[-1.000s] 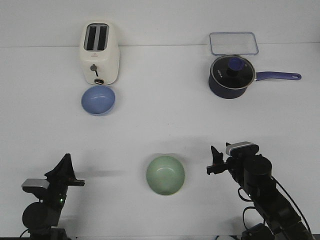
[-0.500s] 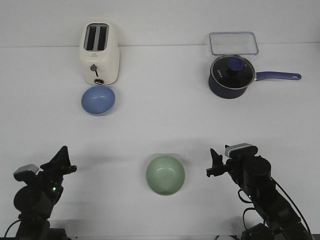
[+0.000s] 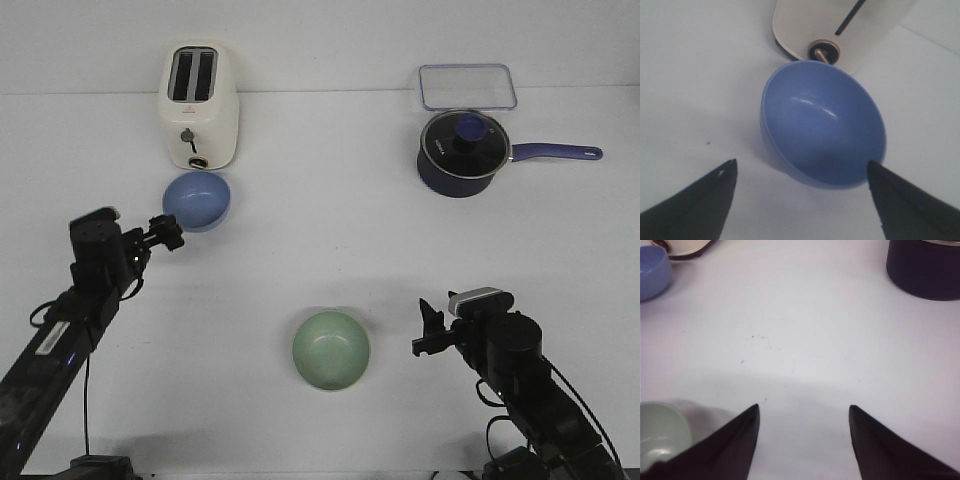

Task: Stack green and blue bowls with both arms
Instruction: 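Reach the left gripper forward to the rim of the blue bowl, then grasp the blue bowl rim with the left gripper and carry it over the green bowl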

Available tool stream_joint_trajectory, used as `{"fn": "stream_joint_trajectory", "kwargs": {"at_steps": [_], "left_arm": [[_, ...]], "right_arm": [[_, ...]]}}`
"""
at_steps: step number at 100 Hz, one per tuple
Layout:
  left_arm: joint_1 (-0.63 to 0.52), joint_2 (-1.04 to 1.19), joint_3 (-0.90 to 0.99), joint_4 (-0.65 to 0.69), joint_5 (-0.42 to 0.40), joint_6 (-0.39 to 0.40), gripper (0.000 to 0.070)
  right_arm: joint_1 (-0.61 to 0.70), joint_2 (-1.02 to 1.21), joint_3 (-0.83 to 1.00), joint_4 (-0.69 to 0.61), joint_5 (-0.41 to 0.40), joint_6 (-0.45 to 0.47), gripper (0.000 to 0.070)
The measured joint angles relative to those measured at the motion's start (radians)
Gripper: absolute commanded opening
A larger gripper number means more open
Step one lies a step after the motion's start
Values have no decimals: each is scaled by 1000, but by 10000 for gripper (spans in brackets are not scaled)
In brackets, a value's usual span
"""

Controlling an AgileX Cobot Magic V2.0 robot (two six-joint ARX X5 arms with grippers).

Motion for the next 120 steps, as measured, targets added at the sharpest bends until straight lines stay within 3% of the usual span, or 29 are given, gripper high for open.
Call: {"fn": "stream_joint_trajectory", "kwargs": {"at_steps": [38, 45, 58, 74, 97, 120], "left_arm": [[24, 397, 245, 0, 0, 7, 516], [26, 438, 262, 0, 0, 8, 374], [26, 468, 268, -1, 0, 14, 1], [27, 468, 270, 1, 11, 23, 12], [25, 312, 270, -81, 182, 37, 12], [-71, 61, 270, -348, 254, 129, 12]], "right_arm": [[0, 0, 0, -6, 0, 0, 369], [0, 0, 0, -7, 0, 0, 369], [0, 0, 0, -7, 0, 0, 369], [0, 0, 0, -7, 9, 0, 369], [0, -16, -20, -17, 44, 5, 369], [0, -110, -133, -22, 56, 31, 365]]}}
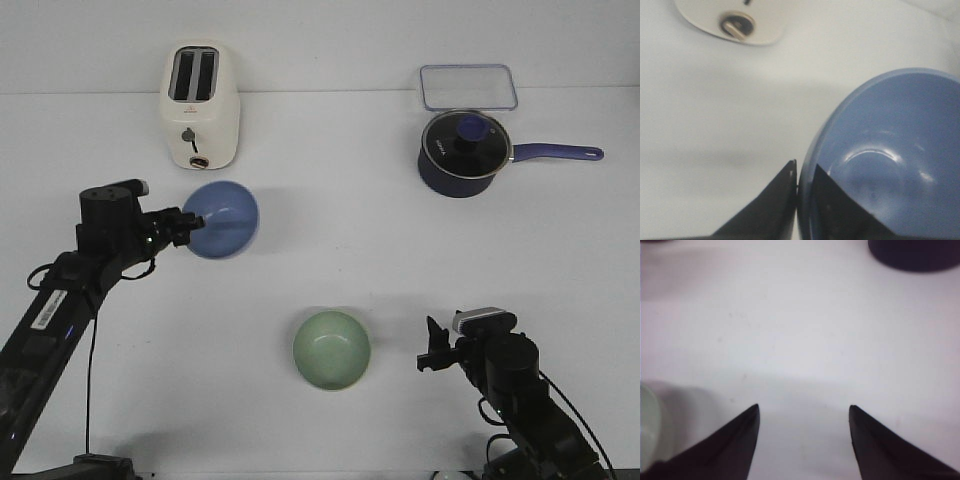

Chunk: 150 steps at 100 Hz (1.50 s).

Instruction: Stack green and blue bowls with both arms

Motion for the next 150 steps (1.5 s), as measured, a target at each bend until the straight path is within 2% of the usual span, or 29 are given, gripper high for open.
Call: {"fn": "stream_joint_trajectory", "kwargs": {"at_steps": [10, 26, 45, 52, 61, 76, 79, 81, 90, 93, 95, 111, 121, 125, 130, 135, 136, 139, 150], "left_arm": [[-86, -80, -18, -60, 67, 38, 12], [-282, -154, -95, -55, 82, 50, 12], [-473, -108, -198, 14, 79, 44, 12], [-533, -81, -206, 29, 51, 42, 12], [-576, -45, -206, 45, 12, 42, 12], [-615, 16, -206, 100, 4, 42, 19], [-624, 24, -206, 103, 4, 42, 42], [-629, 29, -206, 104, 5, 41, 81], [-638, 34, -206, 108, 6, 32, 337], [-637, 32, -206, 113, 5, 31, 384], [-636, 30, -206, 116, 5, 30, 390], [-599, -32, -206, 110, -3, 35, 380], [-549, -130, -206, 103, -88, 53, 370], [-528, -175, -206, 97, -138, 68, 332], [-504, -230, -206, 87, -209, 90, 207], [-477, -283, -206, 79, -282, 119, 17], [-471, -294, -206, 78, -295, 126, 0], [-451, -326, -206, 73, -333, 144, 21], [-368, -438, -206, 24, -436, 193, 13]], "right_arm": [[0, -29, -21, -4, -3, 19, 358], [0, -39, -21, 2, -4, 26, 358], [0, -39, -21, 1, -4, 26, 358], [0, -39, -21, 1, -5, 26, 358], [0, -39, -21, 1, -4, 26, 358], [0, -39, -21, 1, -5, 26, 358], [0, -39, -21, 1, -5, 26, 358], [0, -39, -21, 1, -5, 26, 358], [0, -39, -21, 1, -5, 26, 358], [0, -39, -21, 1, -5, 26, 358], [0, -39, -21, 1, -5, 26, 358], [0, -39, -21, 2, -4, 26, 358], [0, -39, -21, 8, -3, 26, 358], [0, -39, -21, 14, 1, 26, 345], [0, -39, -21, 30, 7, 26, 272], [0, -39, -21, 51, 17, 26, 131], [0, -39, -21, 55, 18, 27, 96], [0, -39, -21, 66, 20, 27, 0], [0, -52, -21, 77, 63, 26, 1]]}}
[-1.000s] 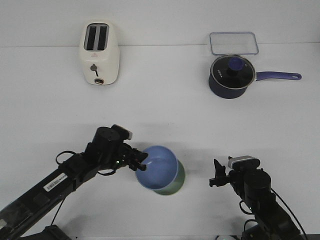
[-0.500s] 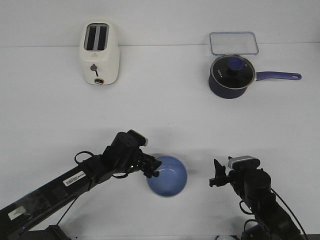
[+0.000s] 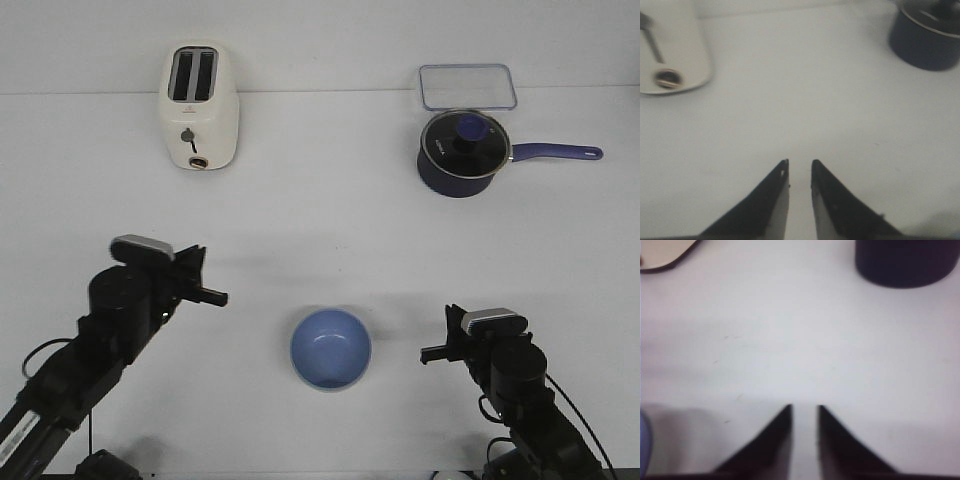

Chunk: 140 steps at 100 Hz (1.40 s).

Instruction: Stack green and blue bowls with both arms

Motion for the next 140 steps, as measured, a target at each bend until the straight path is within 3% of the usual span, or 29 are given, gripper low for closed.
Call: {"fn": "stream_joint_trajectory", "kwargs": {"at_steps": [9, 32, 43, 126, 140], "left_arm": [[65, -109, -57, 20, -34, 31, 13], [201, -523, -493, 341, -48, 77, 13], [235, -668, -610, 382, -49, 77, 14], [243, -740, -621, 425, -49, 63, 15], [292, -779, -673, 433, -38, 61, 15]], "right_arm": [[0, -53, -13, 32, 41, 0, 1], [0, -296, -106, 211, 103, -8, 1], [0, -306, -106, 225, 145, -13, 1], [0, -306, -109, 221, 147, -28, 1], [0, -306, -109, 220, 147, -28, 1]]}}
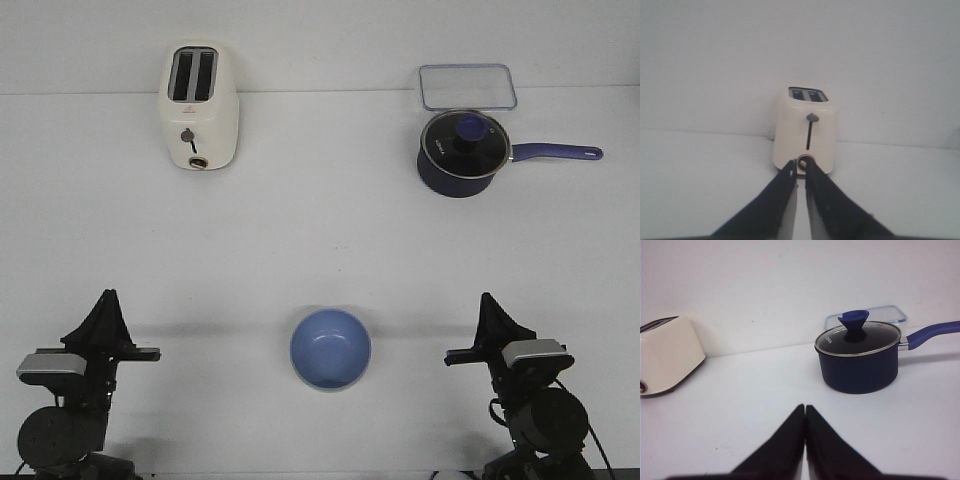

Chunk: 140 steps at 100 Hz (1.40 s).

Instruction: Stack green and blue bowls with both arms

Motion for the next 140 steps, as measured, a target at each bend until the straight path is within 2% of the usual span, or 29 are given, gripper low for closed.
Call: {"fn": "stream_joint_trajectory", "kwargs": {"at_steps": [18, 40, 140], "left_arm": [[106, -46, -136, -14, 121, -2, 15], [155, -146, -241, -3, 126, -2, 15], [162, -145, -242, -5, 139, -3, 15]], "right_arm": [[0, 0, 0, 0, 0, 0, 1], [0, 0, 0, -1, 0, 0, 1], [0, 0, 0, -6, 0, -3, 1]]}}
